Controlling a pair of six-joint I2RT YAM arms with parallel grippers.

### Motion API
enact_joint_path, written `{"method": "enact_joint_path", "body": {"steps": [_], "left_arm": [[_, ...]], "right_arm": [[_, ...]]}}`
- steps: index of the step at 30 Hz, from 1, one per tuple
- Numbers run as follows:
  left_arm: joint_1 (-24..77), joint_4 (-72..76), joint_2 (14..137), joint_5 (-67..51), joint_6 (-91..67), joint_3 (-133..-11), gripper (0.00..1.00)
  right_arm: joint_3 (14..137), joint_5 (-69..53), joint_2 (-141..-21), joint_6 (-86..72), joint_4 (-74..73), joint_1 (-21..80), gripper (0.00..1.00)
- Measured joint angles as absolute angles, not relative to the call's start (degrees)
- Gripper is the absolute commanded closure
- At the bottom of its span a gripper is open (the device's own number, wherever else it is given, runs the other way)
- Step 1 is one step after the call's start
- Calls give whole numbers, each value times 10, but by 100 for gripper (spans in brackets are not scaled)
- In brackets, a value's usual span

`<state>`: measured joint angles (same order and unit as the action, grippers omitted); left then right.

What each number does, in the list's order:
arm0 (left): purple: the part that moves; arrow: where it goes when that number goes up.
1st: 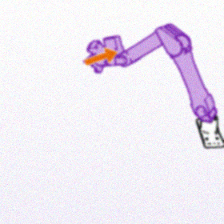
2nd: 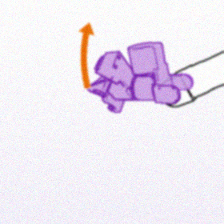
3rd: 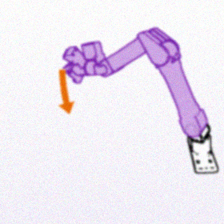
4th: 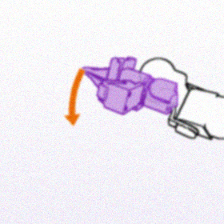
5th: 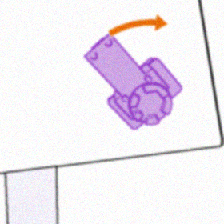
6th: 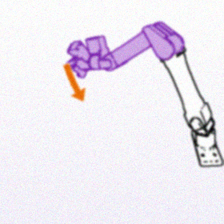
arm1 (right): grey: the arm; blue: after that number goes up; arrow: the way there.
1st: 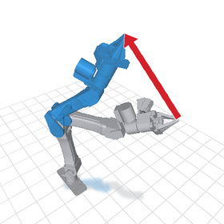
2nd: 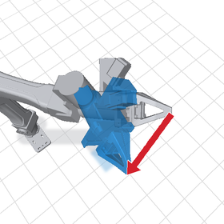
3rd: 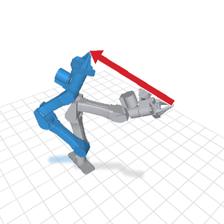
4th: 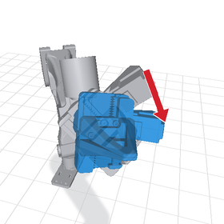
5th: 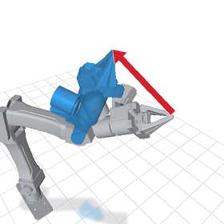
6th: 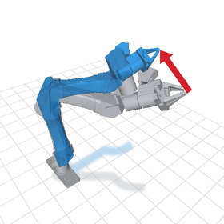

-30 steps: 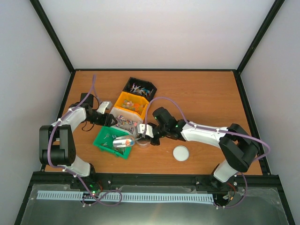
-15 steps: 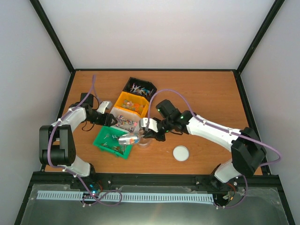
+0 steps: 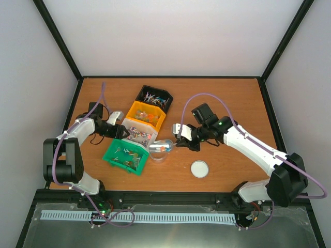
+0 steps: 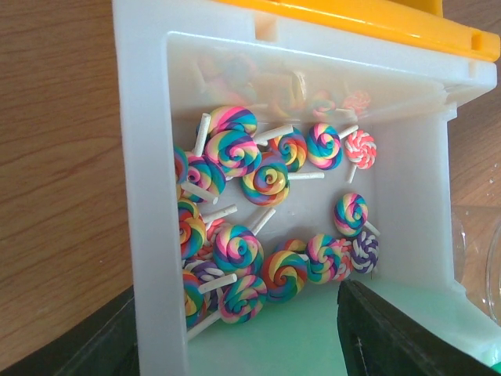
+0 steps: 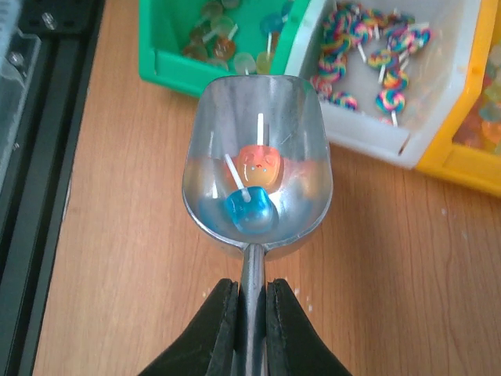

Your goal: Pack the candies

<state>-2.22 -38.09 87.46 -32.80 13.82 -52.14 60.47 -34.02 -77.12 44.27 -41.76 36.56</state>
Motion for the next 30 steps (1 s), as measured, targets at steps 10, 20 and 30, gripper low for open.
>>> {"method": "enact_joint_path", "body": {"steps": [10, 20, 30], "left_arm": [[-22, -381, 875, -328, 138, -521, 35], [-22, -379, 875, -328, 138, -521, 35], [-22, -378, 875, -329, 138, -521, 35]], "right_arm": [[634, -244, -797, 446, -507, 366, 97], [704, -190, -823, 445, -574, 383, 97], [741, -145, -838, 432, -627, 405, 97]]}}
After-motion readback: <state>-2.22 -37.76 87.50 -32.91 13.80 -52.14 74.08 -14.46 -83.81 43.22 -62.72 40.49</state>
